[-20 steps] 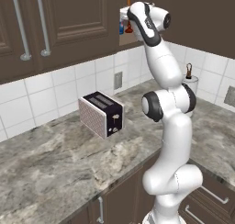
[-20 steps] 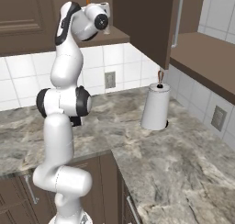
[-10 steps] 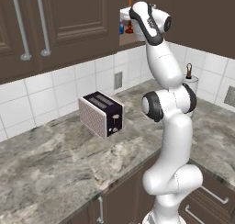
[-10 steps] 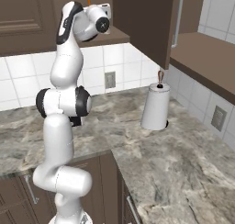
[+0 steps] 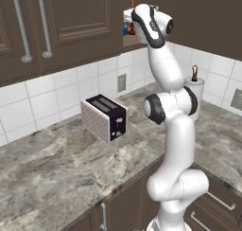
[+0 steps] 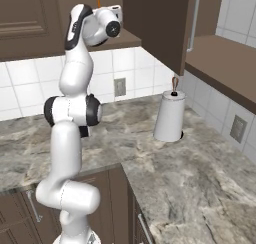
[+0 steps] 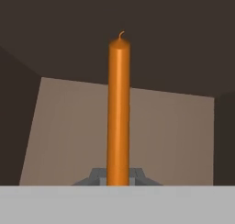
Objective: Pick the candle and candle from the dining table and place them in the open cabinet. Close the cabinet after placing the objects.
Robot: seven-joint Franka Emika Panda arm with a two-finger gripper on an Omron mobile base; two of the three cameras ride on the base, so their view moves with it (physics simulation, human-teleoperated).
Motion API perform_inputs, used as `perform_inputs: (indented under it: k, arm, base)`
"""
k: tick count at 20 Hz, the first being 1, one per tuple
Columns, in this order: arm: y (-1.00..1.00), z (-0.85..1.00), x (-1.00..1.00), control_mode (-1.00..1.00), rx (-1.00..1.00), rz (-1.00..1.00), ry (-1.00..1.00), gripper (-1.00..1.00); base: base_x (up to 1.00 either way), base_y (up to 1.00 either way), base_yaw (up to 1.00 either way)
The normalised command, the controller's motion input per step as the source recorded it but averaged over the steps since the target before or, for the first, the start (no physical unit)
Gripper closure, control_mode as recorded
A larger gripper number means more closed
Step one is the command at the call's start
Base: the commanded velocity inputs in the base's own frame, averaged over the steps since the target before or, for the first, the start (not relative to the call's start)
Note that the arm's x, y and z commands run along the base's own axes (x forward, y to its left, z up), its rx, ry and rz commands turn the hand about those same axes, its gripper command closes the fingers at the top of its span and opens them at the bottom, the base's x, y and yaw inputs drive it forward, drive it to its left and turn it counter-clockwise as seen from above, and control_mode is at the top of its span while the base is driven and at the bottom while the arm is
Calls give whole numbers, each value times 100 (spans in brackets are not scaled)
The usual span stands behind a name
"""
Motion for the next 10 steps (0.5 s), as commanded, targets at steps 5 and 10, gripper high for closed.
perform_inputs:
  k: [5,10]
  arm:
    - [0,0,10,-100,0,0,0,-100]
    - [0,0,0,-100,0,0,0,-100]
  base:
    - [0,0,0]
    - [0,0,0]
